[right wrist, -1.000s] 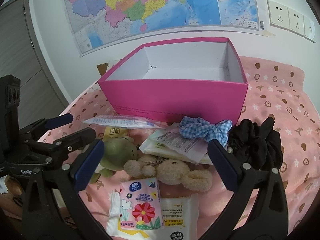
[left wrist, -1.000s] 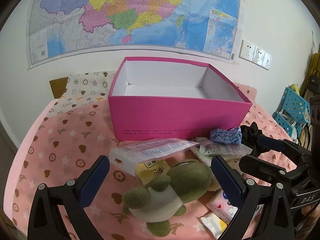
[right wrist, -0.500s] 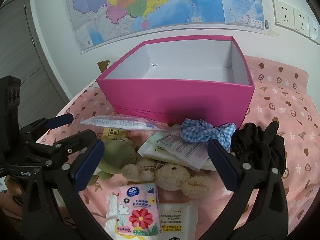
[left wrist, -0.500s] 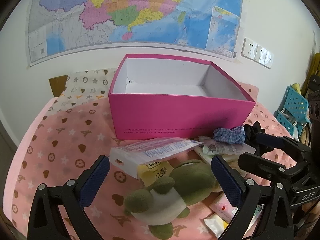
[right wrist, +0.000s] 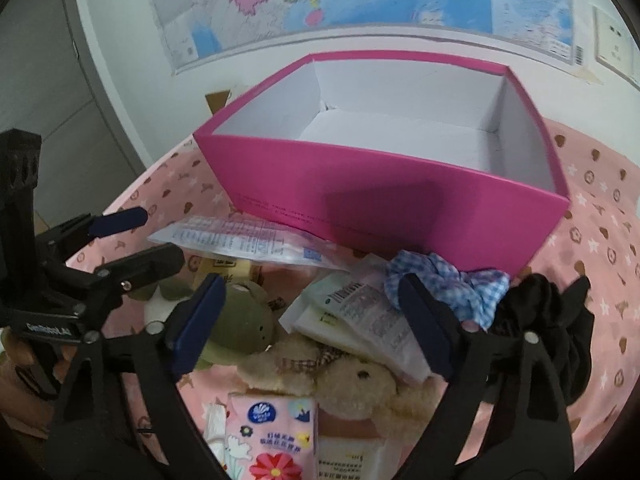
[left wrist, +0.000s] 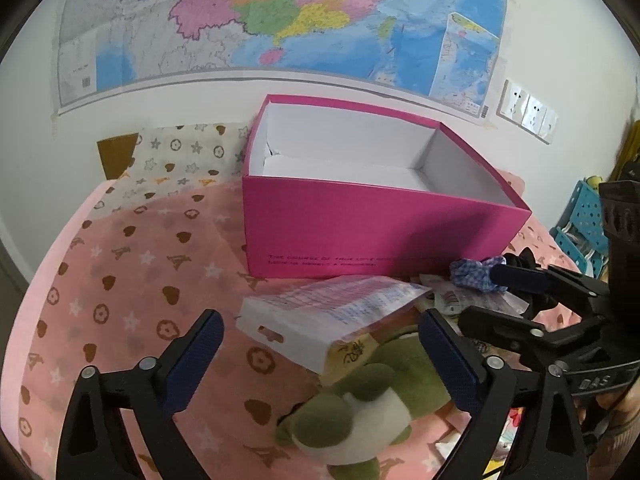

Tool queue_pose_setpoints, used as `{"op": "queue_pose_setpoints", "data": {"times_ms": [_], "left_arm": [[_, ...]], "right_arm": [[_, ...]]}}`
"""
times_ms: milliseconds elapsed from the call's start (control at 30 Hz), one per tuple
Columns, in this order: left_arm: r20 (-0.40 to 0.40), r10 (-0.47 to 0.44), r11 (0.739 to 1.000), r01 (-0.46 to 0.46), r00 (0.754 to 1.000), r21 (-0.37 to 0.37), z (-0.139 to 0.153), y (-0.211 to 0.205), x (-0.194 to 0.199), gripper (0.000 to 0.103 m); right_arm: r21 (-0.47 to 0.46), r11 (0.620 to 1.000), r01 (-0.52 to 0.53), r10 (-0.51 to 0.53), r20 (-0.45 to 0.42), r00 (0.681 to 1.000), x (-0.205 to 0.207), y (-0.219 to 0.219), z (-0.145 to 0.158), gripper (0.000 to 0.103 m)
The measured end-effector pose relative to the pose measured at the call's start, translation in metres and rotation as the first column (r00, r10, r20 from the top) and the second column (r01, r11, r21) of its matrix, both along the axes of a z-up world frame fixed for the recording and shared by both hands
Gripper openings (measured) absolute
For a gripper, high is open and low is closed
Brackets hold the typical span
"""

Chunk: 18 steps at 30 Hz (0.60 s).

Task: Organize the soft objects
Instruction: 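Grasp the white wipes packet with the right gripper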

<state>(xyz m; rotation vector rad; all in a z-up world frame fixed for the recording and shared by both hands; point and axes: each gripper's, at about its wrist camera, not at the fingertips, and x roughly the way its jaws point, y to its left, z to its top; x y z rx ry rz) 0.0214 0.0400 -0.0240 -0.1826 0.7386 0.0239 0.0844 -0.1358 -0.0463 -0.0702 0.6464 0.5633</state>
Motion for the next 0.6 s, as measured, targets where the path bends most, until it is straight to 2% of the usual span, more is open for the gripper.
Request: {"op": "queue_pose_setpoints", "data": {"times_ms": [100, 233, 300, 433, 500, 533, 600], "left_arm": [[-0.008, -0.014, 1.000, 0.014, 1.000, -0.016, -0.003, 0.004, 0.003, 0.091], [-0.015, -0.029, 0.999, 0.029, 0.999, -0.023, -0.006, 0.008, 0.006, 0.090], [-0.019, -0.037, 0.999, 0.037, 0.999, -0.025, -0.007, 0.010, 0.008, 0.083], [-0.038, -0.054, 0.998, 0.053, 0.998, -0.045, -0.011, 0.014, 0.015, 0.080], [-0.042, -0.061, 0.997, 0.059, 0.997, -0.049, -0.012, 0.015, 0.017, 0.080], [-0.044, -0.067, 0.997, 0.065, 0.997, -0.053, -0.013, 0.015, 0.018, 0.080], [-0.048, -0.072, 0.996, 0.070, 0.996, -0.057, -0.015, 0.017, 0.020, 0.077]], "right_arm": [[-0.032, 0.999, -0.021, 0.021, -0.016, 1.000, 0.008, 0.008, -0.003, 0.081], [-0.095, 0.994, -0.050, 0.050, -0.005, 0.999, 0.018, 0.020, -0.007, 0.074], [-0.124, 0.990, -0.062, 0.062, -0.005, 0.998, 0.023, 0.026, -0.009, 0.073], [-0.159, 0.982, -0.101, 0.105, 0.012, 0.994, 0.031, 0.035, -0.009, 0.071], [-0.174, 0.977, -0.125, 0.132, 0.031, 0.991, 0.033, 0.039, -0.009, 0.067], [-0.183, 0.973, -0.141, 0.150, 0.034, 0.988, 0.034, 0.041, -0.010, 0.061], [-0.189, 0.968, -0.163, 0.172, 0.031, 0.985, 0.034, 0.044, -0.010, 0.059]]}}
